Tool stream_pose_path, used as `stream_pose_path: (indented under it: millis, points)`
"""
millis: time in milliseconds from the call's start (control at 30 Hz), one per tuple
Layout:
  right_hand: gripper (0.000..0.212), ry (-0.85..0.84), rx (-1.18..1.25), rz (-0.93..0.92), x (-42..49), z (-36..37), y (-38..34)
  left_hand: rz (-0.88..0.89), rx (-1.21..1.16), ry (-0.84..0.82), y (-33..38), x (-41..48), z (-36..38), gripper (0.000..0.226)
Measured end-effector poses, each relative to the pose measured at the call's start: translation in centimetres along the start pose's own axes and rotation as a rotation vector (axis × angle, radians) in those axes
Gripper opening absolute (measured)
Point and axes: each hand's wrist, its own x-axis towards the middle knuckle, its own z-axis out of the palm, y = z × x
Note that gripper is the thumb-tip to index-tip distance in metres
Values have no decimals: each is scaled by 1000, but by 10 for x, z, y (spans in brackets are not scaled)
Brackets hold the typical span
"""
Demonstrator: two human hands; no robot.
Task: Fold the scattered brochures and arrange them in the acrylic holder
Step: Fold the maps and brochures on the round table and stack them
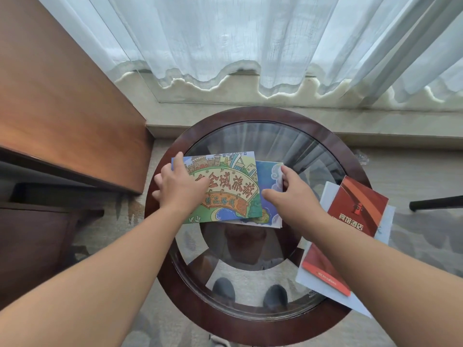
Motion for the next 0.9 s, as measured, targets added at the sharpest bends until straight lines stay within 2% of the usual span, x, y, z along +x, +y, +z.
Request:
stream_pose_path:
  millis: [133,200,267,367,433,500,533,600,733,900]
  points:
    - [81,-33,57,36,3,3,-2,59,37,-31,5,-10,9,85]
    - [80,-26,62,40,5,1,-1,84,21,-21,9,-14,13,84]
    - [75,-21,100,57,8,-2,1,42,-75,7,13,-11,10,86]
    - [63,-8,207,115,12,-6,2,-124,-286,4,21,6,2,88]
    - [54,10,270,163,15,-8,1,-233,-482,-39,27,12,-2,71]
    - [49,26,345,221,17,-9,0,-255,-654,-46,31,10,-2,35]
    - [46,35,395,256,17,-10,-1,-252,-726,-46,32,8,-1,26]
    - [43,58,501,333,19,-12,-2,-227,-840,-34,31,3,1,31]
    - [26,57,527,380,20,-16,0,-164,-889,11,28,-3,1,34]
    - [21,92,516,270,20,-16,-1,-122,-839,1,23,-4,2,32]
